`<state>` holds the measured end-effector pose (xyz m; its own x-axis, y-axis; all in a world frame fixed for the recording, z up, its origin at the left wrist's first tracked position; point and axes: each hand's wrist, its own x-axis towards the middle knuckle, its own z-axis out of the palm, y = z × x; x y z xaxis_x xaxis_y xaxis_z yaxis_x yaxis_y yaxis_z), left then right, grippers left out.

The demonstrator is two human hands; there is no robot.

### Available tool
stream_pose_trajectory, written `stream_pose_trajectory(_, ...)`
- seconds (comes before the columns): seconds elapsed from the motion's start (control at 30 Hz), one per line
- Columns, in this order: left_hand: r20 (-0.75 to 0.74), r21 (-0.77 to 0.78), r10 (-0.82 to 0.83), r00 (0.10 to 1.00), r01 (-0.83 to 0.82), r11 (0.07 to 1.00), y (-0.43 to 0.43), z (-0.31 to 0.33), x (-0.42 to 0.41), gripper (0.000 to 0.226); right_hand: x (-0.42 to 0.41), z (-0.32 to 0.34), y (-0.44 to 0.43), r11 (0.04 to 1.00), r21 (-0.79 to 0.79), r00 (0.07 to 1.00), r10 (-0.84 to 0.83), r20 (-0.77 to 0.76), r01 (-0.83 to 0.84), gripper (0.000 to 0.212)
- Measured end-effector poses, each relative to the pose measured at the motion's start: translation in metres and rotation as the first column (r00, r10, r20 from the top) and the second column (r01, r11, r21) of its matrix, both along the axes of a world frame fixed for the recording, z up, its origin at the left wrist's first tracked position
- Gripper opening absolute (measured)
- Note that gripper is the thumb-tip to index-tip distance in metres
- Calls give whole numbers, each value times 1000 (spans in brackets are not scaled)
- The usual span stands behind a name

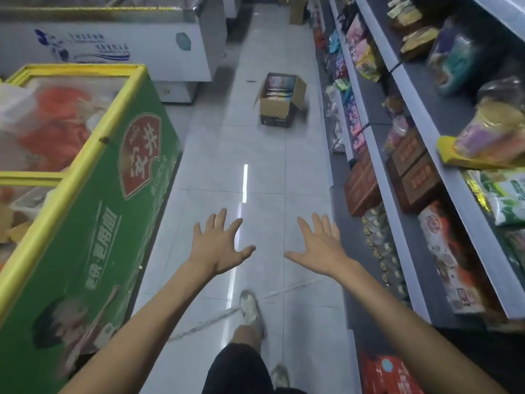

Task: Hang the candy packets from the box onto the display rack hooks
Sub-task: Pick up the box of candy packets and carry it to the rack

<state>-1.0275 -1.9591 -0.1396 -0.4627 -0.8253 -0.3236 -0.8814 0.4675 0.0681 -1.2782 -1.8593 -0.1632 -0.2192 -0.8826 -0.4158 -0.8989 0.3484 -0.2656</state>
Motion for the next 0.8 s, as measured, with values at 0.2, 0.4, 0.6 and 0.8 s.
stream_pose_trajectory(0.2,-14,51,-3,1000,3,999,-147,-25,-52,88,-55,-16,-146,999,49,1000,21,-15,-20,107)
stream_pose_trajectory(0.4,-24,55,-27,999,29,998,-301,-22,-109,88,-105,-12,-283,994,109,1000,16,-3,-16,109)
stream_pose_trajectory(0.6,-54,25,-37,998,39,999,-447,-15,-174,87,-165,-4,-426,997,82,1000,6,-26,-4,103)
stream_pose_trajectory(0.8,-58,19,-64,996,66,998,-592,-26,-250,74,-243,-23,-574,998,63,1000,-30,-2,30,92)
